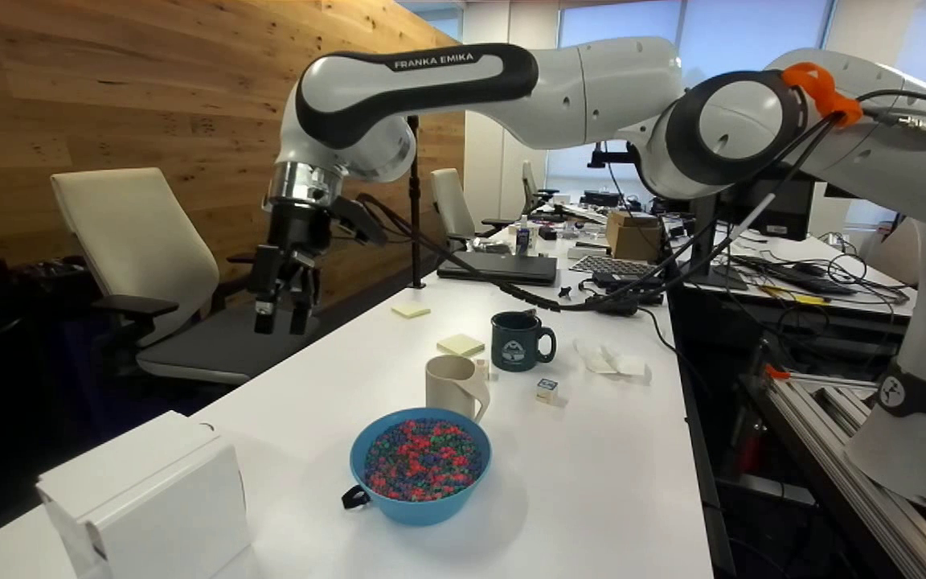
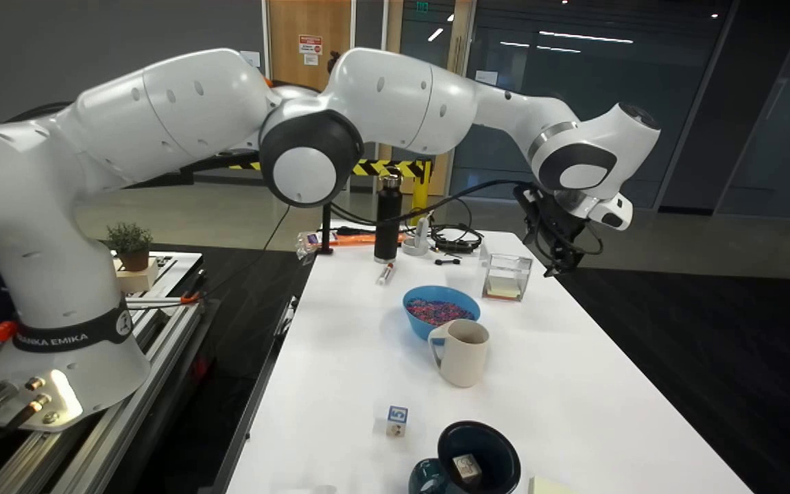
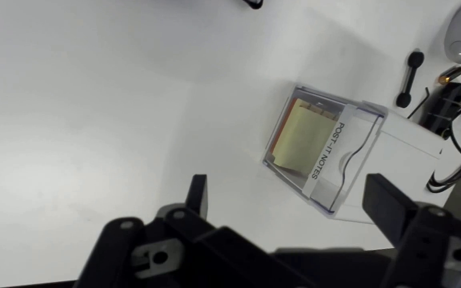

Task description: Close the white object on the table

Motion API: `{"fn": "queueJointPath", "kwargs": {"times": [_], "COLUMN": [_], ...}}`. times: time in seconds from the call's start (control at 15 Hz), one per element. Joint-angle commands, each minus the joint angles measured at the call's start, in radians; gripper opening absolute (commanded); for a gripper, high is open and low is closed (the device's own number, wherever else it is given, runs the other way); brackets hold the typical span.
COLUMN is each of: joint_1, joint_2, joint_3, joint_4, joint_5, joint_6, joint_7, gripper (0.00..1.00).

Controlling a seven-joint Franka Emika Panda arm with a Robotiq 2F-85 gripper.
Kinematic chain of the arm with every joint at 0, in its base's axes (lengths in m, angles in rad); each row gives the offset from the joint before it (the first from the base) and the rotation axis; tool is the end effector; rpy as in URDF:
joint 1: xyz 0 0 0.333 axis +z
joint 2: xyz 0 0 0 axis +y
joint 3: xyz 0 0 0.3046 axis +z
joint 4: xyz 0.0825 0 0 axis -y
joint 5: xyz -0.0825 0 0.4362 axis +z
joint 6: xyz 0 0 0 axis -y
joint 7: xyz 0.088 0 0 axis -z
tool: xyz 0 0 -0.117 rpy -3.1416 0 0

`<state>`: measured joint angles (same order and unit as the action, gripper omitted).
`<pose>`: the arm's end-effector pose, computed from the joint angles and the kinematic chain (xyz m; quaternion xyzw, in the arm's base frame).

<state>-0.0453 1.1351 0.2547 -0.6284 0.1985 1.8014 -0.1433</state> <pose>0.8447 0.0837 0.2887 -0.9741 -0.0783 -0.0310 0.2097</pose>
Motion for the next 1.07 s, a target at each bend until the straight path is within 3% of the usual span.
{"fn": "queueJointPath", "kwargs": {"times": [0.0, 0.53, 1.0], "joint_1": [-0.008, -0.088, -0.073], "joint_2": [-0.079, -0.122, -0.155], "joint_3": [-0.033, -0.005, -0.088], "joint_4": [-0.075, -0.095, -0.115], "joint_5": [-0.027, 0.034, -0.031], "joint_6": [-0.05, -0.219, -0.057], "joint_7": [0.01, 0.014, 0.062], "gripper": [1.0, 1.0, 1.0]}}
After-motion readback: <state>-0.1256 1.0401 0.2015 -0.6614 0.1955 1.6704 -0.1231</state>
